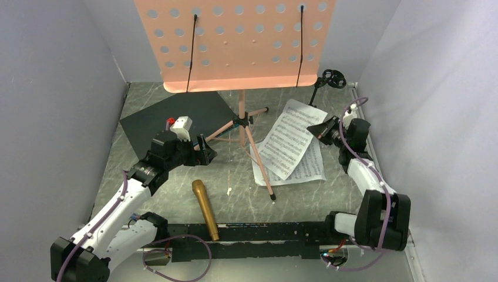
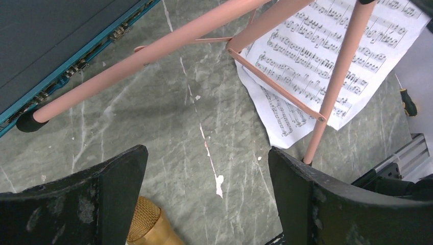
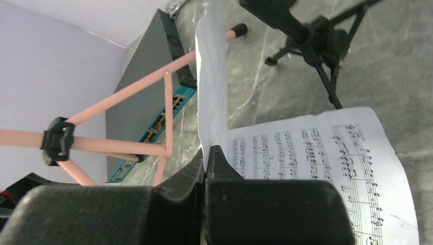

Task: Set up the instrument practice props

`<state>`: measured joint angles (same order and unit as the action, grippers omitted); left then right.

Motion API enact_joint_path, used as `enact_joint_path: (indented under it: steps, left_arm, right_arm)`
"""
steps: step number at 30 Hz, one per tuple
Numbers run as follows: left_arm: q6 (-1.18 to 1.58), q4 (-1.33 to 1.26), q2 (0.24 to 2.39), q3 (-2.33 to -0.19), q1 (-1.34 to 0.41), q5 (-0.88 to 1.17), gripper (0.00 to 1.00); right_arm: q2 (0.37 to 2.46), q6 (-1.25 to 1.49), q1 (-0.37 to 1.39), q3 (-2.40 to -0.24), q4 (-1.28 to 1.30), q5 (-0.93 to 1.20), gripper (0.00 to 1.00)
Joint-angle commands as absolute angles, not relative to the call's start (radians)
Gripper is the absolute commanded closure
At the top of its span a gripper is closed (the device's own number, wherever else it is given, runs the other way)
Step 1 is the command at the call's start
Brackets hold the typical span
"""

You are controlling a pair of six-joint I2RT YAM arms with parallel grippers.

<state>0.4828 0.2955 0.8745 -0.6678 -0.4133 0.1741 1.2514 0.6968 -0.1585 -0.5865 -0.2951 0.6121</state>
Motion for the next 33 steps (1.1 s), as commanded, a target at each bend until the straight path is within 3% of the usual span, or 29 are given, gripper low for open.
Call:
enact_joint_path:
  steps: [1, 9, 19, 33]
  left_arm:
    - [0.471, 0.235, 0.843, -0.683, -0.412, 0.223, 0.07]
    - [0.484, 0.153, 0.819, -0.654, -0.411, 0.304, 0.07]
    - [0.481, 0.129, 0.811, -0.651, -0.411, 0.342, 0.07]
    - [0.497, 0.007, 0.810, -0.637, -0.411, 0.468, 0.07]
  right_arm:
    - [1.185, 0.581, -0.153, -0.693, -0.122, 0.615, 1.00]
    - [1.128, 0.562, -0.132, -0.795, -0.022, 0.737, 1.00]
    - [0.969, 0.496, -0.045, -0.849, 0.125, 0.743, 1.00]
    - [0.842, 0.509, 0.163, -0.783, -0.079, 1.008, 1.00]
